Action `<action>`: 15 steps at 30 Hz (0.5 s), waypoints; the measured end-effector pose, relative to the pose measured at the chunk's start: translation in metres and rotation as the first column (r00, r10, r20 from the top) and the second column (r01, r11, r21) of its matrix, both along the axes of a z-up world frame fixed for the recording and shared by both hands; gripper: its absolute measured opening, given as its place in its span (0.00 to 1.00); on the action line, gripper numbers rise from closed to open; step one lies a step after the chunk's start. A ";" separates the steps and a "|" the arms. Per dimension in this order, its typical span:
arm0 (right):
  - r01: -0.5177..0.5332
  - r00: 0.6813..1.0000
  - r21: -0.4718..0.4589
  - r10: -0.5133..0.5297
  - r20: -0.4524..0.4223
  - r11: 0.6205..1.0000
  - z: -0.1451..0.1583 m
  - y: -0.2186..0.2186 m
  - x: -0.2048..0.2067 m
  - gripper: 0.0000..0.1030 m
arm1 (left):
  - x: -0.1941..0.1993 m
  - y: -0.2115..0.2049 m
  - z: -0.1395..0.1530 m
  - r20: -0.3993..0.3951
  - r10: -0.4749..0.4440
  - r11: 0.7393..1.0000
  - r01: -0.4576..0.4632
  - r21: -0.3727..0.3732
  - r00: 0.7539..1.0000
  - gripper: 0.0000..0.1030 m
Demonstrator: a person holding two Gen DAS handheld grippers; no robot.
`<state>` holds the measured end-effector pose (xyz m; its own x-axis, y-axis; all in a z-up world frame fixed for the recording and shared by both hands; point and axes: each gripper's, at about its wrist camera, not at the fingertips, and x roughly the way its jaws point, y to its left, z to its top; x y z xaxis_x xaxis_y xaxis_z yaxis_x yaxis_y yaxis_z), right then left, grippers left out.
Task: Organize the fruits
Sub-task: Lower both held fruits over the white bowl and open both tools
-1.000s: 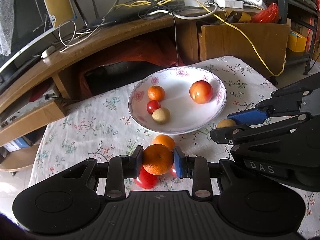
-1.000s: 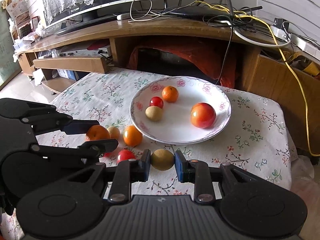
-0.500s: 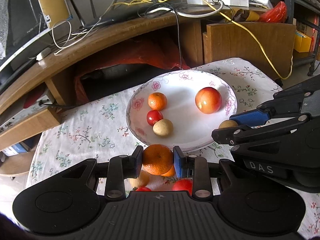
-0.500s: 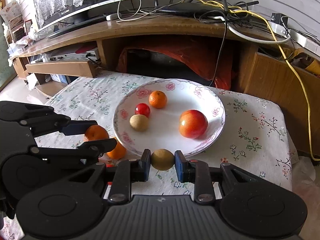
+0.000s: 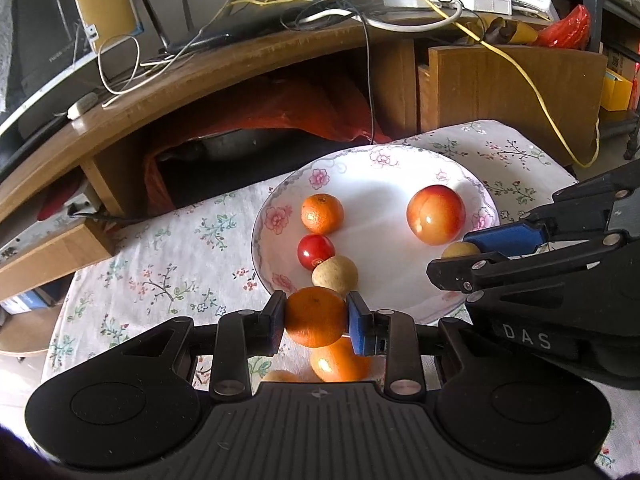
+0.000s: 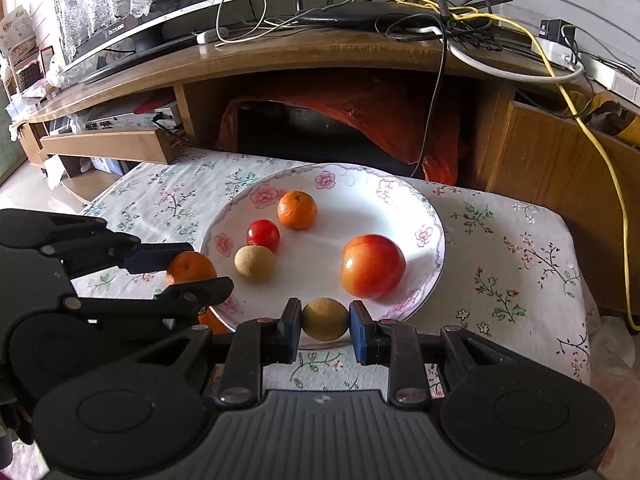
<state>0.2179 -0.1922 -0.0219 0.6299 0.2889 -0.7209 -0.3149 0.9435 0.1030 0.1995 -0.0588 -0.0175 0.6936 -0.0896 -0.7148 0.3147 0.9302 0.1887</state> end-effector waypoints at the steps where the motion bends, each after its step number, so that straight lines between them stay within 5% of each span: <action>1: 0.001 1.000 0.000 -0.001 -0.001 1.000 -0.001 0.000 0.001 0.26 | 0.002 0.000 -0.001 -0.003 0.001 1.000 -0.001 -0.005 1.000 0.38; 15: 0.028 0.999 0.000 -0.028 -0.021 1.000 -0.013 -0.007 0.030 0.27 | 0.026 0.001 -0.012 -0.049 0.009 0.995 -0.014 -0.099 0.999 0.38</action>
<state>0.2474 -0.1996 -0.0348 0.6221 0.2716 -0.7343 -0.2864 0.9518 0.1095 0.2259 -0.0578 -0.0293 0.6596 -0.1542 -0.7356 0.3104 0.9473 0.0797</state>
